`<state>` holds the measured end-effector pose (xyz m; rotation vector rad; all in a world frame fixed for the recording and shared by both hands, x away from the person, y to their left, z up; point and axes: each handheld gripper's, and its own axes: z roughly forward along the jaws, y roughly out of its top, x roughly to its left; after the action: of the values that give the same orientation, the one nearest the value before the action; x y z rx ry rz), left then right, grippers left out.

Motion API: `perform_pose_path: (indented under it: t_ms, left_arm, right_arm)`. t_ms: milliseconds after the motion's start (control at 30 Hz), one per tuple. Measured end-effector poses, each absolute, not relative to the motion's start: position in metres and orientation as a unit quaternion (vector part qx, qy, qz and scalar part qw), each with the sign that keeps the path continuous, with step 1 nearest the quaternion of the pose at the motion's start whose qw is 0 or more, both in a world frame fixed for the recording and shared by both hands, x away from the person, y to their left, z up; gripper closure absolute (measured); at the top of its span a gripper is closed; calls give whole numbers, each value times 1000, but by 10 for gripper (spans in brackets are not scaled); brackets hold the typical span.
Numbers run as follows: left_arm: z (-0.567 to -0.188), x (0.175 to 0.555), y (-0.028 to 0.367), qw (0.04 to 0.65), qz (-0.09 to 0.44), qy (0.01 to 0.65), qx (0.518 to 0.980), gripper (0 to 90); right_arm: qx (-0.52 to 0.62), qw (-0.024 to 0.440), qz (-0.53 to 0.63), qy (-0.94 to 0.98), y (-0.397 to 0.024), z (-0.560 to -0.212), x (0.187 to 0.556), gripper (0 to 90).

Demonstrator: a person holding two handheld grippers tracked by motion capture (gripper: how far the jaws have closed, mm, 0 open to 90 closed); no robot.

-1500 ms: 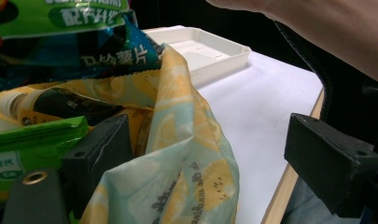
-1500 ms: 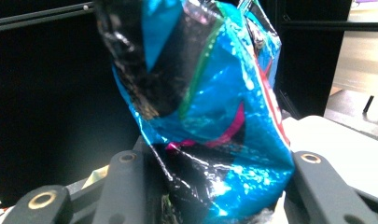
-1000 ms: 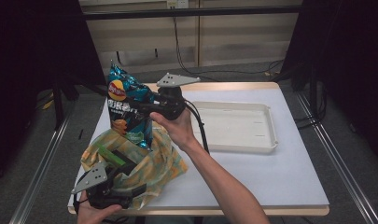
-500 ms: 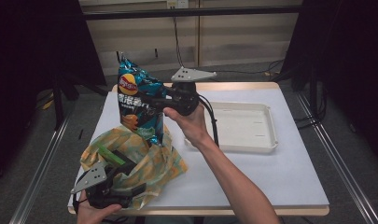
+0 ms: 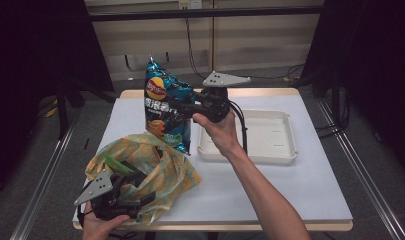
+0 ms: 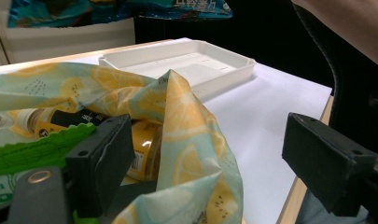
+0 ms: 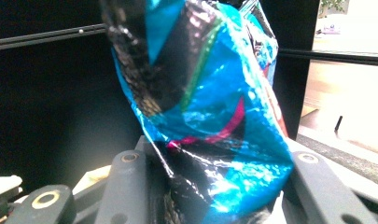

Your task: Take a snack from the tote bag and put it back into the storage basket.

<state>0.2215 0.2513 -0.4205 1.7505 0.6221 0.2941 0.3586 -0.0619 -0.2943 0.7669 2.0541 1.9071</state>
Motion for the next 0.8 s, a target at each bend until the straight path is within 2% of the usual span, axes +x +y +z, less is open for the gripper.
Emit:
perform_pose_path:
  t_ms: [33, 367, 800]
  left_arm:
    - [-420, 223, 252, 594, 115, 257, 753, 168]
    - [-409, 227, 241, 586, 121, 260, 758, 170]
    - [-407, 232, 224, 584, 116, 248, 764, 179]
  right_arm:
    - [261, 118, 652, 702, -64, -294, 359, 574]
    - [266, 128, 648, 702, -87, -294, 361, 576]
    - [292, 132, 640, 699, -126, -313, 364, 575]
